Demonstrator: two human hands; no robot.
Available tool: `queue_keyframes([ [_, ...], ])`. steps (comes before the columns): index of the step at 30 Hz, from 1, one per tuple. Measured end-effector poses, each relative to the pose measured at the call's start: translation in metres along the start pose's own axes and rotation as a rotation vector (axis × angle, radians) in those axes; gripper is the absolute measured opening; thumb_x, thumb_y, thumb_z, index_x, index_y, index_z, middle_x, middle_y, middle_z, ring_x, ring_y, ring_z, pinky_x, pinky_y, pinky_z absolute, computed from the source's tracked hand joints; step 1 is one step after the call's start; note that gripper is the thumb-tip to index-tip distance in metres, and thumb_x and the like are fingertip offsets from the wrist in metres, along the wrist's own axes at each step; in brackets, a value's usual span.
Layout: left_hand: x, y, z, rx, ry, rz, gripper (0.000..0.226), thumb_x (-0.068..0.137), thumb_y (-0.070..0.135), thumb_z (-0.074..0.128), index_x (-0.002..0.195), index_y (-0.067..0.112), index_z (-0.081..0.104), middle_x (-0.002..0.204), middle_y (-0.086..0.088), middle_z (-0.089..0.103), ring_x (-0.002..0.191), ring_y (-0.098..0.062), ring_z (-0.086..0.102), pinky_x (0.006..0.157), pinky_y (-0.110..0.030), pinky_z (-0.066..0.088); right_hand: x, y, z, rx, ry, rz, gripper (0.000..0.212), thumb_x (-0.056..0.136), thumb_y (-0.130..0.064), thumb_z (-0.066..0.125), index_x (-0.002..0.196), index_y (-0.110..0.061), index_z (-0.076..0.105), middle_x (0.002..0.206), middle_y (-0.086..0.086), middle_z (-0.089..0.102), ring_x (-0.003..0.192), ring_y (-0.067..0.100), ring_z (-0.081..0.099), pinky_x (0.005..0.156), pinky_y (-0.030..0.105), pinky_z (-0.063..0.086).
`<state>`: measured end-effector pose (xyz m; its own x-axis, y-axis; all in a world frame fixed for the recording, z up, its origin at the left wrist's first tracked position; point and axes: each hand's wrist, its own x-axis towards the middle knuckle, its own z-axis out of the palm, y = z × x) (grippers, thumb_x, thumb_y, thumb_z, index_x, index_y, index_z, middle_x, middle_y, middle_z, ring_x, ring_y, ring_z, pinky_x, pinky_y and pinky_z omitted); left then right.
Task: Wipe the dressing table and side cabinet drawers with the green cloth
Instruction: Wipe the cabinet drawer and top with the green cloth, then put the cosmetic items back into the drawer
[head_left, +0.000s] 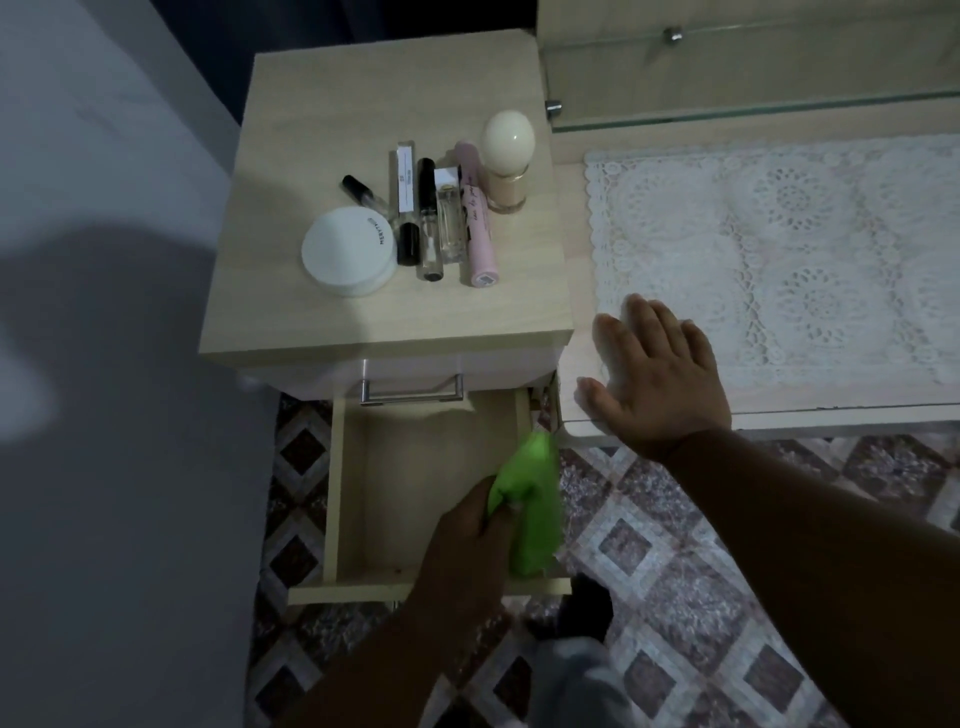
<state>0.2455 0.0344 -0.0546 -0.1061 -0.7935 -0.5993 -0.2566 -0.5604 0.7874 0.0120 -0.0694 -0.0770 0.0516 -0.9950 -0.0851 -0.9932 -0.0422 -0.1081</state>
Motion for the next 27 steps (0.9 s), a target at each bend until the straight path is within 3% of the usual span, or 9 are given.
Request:
queue_keyframes([
  [3,-0.004,0.048,0.01,-0.267,0.013,-0.015,0.021,0.096,0.018,0.059,0.111,0.029,0.07,0.107,0.009,0.076,0.096,-0.005,0.071,0.08,-0.025,0.056,0.004,0.007,-0.012,0.138,-0.019,-0.026,0.078,0.091,-0.063,0.02,0.159,-0.026,0.018,0.168,0.009,0.011,0.155,0.024,0.007,0.124,0.047,0.007],
  [6,-0.004,0.078,0.027,-0.591,0.014,-0.057,0.038,0.071,0.018,0.068,0.109,0.013,0.071,0.101,-0.006,0.077,0.09,-0.016,0.074,0.074,-0.03,0.059,-0.006,0.014,-0.024,0.657,0.015,0.01,0.068,0.092,-0.047,0.03,0.153,-0.018,0.036,0.164,0.01,0.023,0.153,0.019,0.018,0.123,0.044,0.017],
  [9,0.003,0.116,0.05,-0.747,-0.02,-0.149,0.042,0.076,0.019,0.056,0.112,0.002,0.07,0.107,-0.017,0.075,0.092,-0.026,0.073,0.078,-0.038,0.057,-0.03,0.028,-0.063,1.157,0.139,0.291,0.05,0.094,-0.063,0.035,0.106,-0.032,0.072,0.125,0.003,0.067,0.117,0.014,0.059,0.1,0.042,0.046],
  [11,0.013,0.132,0.063,-0.693,-0.028,-0.206,0.034,0.092,0.019,0.05,0.115,0.002,0.069,0.107,-0.018,0.074,0.091,-0.028,0.073,0.08,-0.038,0.056,-0.043,0.034,-0.091,1.515,-0.125,0.504,0.06,0.088,-0.073,0.043,0.098,-0.025,0.077,0.102,0.009,0.077,0.097,0.025,0.071,0.083,0.041,0.054],
  [14,0.029,0.155,0.08,-0.415,-0.032,-0.152,0.041,0.095,0.048,0.057,0.117,0.016,0.069,0.109,-0.01,0.075,0.099,-0.028,0.072,0.09,-0.049,0.057,-0.047,0.053,-0.111,1.7,-0.502,0.694,0.035,0.085,-0.033,0.067,0.113,-0.013,0.07,0.106,0.018,0.075,0.092,0.035,0.072,0.083,0.05,0.056],
  [18,0.052,0.181,0.096,0.176,0.103,0.099,0.058,0.076,0.06,0.063,0.123,0.028,0.053,0.116,0.003,0.068,0.108,-0.021,0.066,0.095,-0.043,0.054,-0.013,0.081,-0.115,1.447,-0.344,0.694,0.04,0.091,-0.002,0.065,0.13,-0.007,0.056,0.108,0.02,0.07,0.088,0.036,0.07,0.085,0.056,0.054],
  [22,0.074,0.199,0.103,0.568,0.07,0.254,0.092,0.097,0.027,0.06,0.159,0.025,-0.008,0.162,-0.003,0.021,0.143,-0.022,0.035,0.105,-0.027,0.035,0.011,0.092,-0.113,0.852,-0.206,0.454,0.067,0.087,-0.024,0.076,0.146,-0.016,0.043,0.126,0.01,0.059,0.109,0.031,0.062,0.088,0.044,0.053],
  [24,0.077,0.196,0.102,0.868,0.089,0.371,0.088,0.097,0.021,0.06,0.16,0.028,-0.002,0.167,-0.005,-0.001,0.151,-0.026,0.017,0.115,-0.037,0.029,0.013,0.09,-0.105,0.44,-0.092,0.28,0.071,0.083,-0.025,0.076,0.145,-0.014,0.045,0.134,0.014,0.053,0.116,0.037,0.055,0.092,0.046,0.049],
  [27,0.087,0.181,0.098,1.289,-0.057,0.513,0.063,0.094,0.024,0.057,0.152,0.027,0.032,0.164,-0.005,0.021,0.149,-0.029,0.022,0.118,-0.05,0.021,0.002,0.076,-0.082,0.115,-0.077,-0.023,0.052,0.075,-0.031,0.069,0.125,-0.018,0.065,0.123,0.011,0.065,0.1,0.035,0.067,0.072,0.045,0.057],
])
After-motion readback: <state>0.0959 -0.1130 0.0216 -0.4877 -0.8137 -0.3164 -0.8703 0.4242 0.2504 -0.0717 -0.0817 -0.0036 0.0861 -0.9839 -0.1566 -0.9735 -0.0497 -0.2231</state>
